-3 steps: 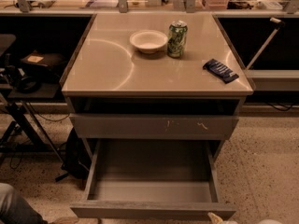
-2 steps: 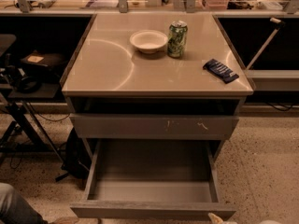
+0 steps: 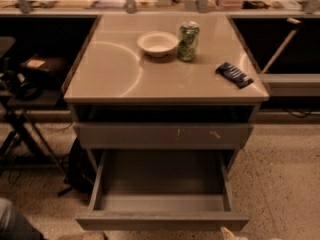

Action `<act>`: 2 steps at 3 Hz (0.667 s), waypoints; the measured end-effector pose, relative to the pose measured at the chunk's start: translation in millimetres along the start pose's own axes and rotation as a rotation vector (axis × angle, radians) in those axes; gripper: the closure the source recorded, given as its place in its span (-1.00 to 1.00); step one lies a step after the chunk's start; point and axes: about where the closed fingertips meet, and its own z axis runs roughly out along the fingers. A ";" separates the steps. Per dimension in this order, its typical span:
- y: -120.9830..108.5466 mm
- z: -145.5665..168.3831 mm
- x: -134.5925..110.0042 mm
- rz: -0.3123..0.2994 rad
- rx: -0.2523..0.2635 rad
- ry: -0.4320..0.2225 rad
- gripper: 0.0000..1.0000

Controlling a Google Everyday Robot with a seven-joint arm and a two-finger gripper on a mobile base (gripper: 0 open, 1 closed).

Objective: Close middle drawer

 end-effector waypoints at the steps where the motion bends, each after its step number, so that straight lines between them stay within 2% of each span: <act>1: -13.8 23.1 -11.4 -0.017 0.021 -0.001 -1.00; 2: -13.9 24.2 -11.6 -0.019 0.024 -0.002 -1.00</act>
Offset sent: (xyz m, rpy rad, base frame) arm 0.1387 0.1302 -0.0305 -0.0585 -0.1865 0.1833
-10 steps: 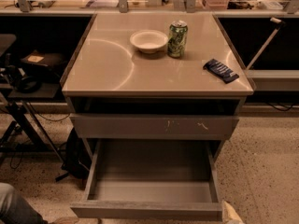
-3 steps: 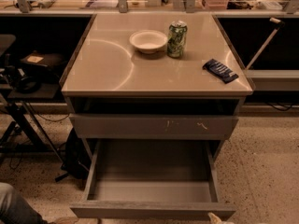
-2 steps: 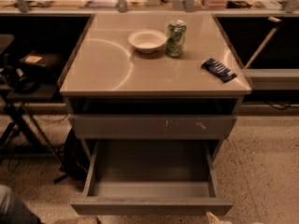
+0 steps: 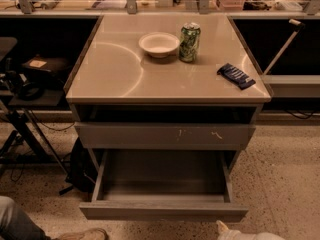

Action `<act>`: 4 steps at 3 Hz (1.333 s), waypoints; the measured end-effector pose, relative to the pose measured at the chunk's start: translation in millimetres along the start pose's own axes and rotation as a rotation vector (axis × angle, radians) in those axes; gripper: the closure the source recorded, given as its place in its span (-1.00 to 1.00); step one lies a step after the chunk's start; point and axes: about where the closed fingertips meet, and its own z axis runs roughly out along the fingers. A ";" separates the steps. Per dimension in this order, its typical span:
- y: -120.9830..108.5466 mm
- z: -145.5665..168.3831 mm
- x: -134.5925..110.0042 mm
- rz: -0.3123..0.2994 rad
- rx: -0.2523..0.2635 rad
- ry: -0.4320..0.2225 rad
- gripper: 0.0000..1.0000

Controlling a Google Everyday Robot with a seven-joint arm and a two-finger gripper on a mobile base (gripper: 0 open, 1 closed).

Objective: Close middle drawer

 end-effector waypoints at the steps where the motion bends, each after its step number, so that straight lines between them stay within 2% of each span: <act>1: 6.5 28.9 -39.5 -0.075 -0.024 -0.024 -1.00; 2: 6.5 29.0 -39.5 -0.075 -0.024 -0.024 -1.00; 3: -5.3 41.7 -45.8 -0.067 -0.014 -0.025 -1.00; 4: -14.0 62.8 -64.9 -0.092 -0.045 -0.079 -1.00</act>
Offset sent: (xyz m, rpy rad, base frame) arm 0.0173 0.0228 0.0008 0.0064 -0.0248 0.0372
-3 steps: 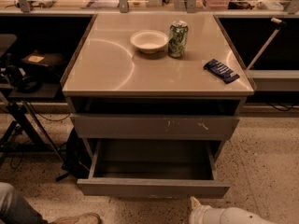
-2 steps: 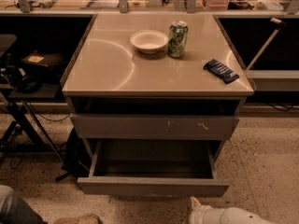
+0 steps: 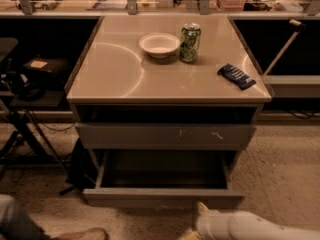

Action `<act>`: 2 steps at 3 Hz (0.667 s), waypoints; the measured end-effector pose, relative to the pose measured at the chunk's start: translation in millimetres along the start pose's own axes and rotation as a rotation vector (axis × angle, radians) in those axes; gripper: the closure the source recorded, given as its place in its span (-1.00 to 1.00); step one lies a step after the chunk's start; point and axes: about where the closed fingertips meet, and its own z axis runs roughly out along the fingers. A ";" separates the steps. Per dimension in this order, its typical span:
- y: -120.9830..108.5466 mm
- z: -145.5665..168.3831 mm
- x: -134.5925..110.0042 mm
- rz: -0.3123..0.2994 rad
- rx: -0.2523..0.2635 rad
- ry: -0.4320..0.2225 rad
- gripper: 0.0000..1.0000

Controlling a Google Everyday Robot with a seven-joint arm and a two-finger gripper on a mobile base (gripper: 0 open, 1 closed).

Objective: Close middle drawer

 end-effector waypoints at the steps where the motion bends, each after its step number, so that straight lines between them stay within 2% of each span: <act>1: 0.8 -0.7 0.8 0.000 0.000 0.000 -1.00; 2: -6.6 16.5 -39.8 -0.042 -0.035 -0.062 -1.00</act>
Offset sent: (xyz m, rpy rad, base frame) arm 0.1793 0.1496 0.0809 0.3104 -0.2530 0.2457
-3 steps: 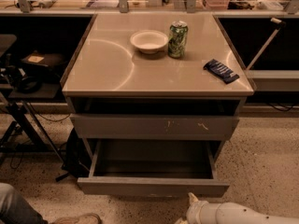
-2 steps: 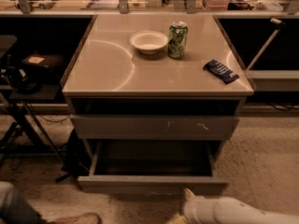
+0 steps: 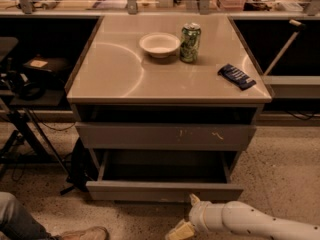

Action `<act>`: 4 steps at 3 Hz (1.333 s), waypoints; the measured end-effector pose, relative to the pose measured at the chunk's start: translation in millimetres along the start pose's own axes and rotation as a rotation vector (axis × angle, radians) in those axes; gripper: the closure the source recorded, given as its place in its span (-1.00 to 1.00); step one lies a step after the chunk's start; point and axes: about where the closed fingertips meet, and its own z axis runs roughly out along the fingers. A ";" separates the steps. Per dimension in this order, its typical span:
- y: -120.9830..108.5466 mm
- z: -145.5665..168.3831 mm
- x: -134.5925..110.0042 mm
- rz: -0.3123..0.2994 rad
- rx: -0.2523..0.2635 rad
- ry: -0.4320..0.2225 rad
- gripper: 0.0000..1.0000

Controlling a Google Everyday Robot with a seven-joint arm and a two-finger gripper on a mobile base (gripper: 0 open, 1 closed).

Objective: Close middle drawer

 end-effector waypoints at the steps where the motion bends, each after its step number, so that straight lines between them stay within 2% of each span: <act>1: 1.4 -1.1 1.3 0.000 0.000 0.000 -1.00; 2: -1.6 18.3 -66.4 -0.074 -0.034 -0.068 -1.00; 3: -0.7 24.3 -92.8 -0.102 -0.046 -0.095 -1.00; 4: 0.4 40.3 -176.0 -0.183 -0.078 -0.168 -1.00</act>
Offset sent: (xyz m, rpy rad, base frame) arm 0.1824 0.2095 0.1672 0.2340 -0.3253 0.2959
